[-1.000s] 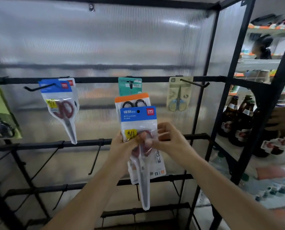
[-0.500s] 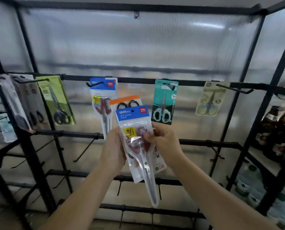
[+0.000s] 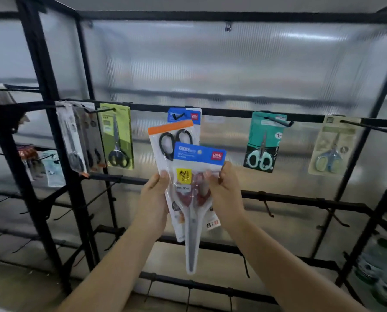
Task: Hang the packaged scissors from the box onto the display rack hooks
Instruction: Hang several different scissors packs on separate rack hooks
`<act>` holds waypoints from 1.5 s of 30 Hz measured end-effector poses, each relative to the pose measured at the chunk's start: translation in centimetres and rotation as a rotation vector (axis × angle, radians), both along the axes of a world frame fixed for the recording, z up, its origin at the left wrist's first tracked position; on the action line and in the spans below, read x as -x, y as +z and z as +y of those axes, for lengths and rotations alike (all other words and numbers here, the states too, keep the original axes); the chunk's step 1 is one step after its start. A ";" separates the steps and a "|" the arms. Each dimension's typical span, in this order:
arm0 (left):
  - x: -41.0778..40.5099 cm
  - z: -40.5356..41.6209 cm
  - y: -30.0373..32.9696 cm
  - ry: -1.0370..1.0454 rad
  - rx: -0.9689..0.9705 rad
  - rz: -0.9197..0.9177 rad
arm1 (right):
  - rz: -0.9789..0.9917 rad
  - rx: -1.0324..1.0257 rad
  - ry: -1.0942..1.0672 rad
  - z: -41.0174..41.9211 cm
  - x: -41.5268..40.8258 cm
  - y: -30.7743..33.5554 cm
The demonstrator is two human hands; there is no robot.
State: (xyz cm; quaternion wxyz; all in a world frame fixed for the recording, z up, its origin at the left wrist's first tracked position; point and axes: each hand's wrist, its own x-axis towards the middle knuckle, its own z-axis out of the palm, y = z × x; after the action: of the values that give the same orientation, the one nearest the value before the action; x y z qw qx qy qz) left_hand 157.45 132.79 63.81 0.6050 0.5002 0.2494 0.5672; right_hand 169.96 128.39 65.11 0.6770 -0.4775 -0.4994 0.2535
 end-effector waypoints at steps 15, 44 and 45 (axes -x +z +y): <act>7.1 2.9 0.3 -0.025 0.121 -0.156 | 0.064 -0.042 -0.139 3.2 3.9 5.3; 9.3 5.6 0.3 -0.103 0.071 -0.143 | -0.007 -0.193 -0.461 7.7 4.5 6.0; 9.3 5.8 0.3 -0.103 0.071 -0.143 | -0.011 -0.185 -0.468 8.1 4.3 5.7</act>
State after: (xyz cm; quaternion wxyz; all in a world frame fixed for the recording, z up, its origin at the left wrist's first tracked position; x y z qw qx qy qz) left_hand 148.11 138.56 64.12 0.6669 0.4488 0.1995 0.5604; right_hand 165.70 136.45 70.82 0.7553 -0.5175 -0.4001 0.0404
